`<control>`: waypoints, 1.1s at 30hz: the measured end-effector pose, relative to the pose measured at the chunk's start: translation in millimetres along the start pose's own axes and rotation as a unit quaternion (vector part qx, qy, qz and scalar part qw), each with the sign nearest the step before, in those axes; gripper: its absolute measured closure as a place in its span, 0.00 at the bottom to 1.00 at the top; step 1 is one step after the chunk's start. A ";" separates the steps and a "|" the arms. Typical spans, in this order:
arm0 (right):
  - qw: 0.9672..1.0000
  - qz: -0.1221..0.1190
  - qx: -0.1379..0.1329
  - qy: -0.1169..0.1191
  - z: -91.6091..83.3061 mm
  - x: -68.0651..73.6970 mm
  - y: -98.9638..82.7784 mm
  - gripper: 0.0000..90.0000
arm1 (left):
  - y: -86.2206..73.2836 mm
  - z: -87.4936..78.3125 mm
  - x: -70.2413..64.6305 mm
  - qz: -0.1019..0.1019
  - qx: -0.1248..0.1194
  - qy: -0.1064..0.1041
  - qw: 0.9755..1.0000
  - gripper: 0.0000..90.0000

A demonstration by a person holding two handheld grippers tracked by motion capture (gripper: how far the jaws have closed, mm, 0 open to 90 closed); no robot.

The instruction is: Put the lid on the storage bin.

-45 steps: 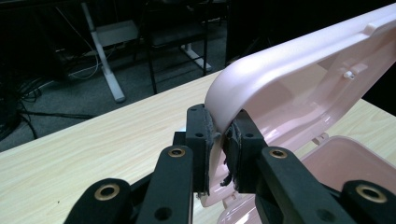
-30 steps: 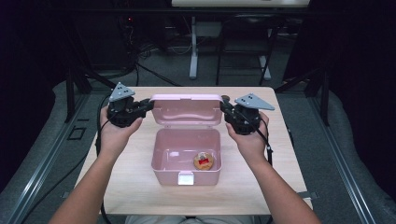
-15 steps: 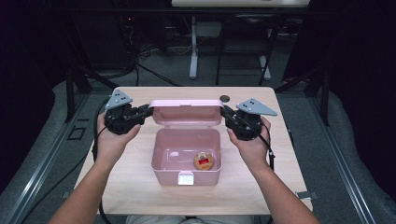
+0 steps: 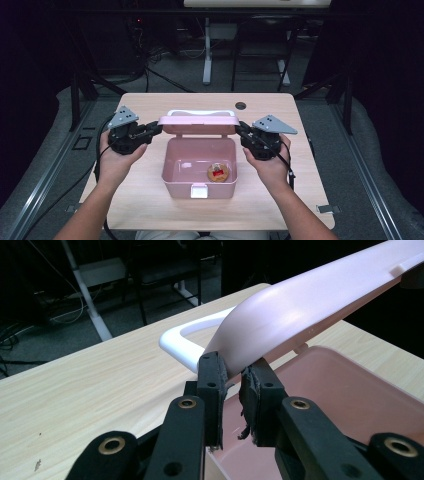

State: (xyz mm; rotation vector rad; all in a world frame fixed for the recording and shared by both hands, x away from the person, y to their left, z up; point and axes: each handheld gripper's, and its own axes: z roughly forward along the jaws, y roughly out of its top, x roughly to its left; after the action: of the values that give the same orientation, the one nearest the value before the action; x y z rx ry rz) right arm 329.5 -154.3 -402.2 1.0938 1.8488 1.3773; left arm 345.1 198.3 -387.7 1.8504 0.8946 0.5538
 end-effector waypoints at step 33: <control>1.000 -0.002 0.017 0.022 -15.8 7.2 -18.9 0.85 | -24.2 -16.7 -13.4 0.011 0.003 -0.014 1.000 0.87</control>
State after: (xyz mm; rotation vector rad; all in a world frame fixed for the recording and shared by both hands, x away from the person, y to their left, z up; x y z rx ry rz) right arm 307.8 -158.1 -415.4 1.0853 1.9103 1.3830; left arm 316.8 203.7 -402.4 1.8702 0.8589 0.5392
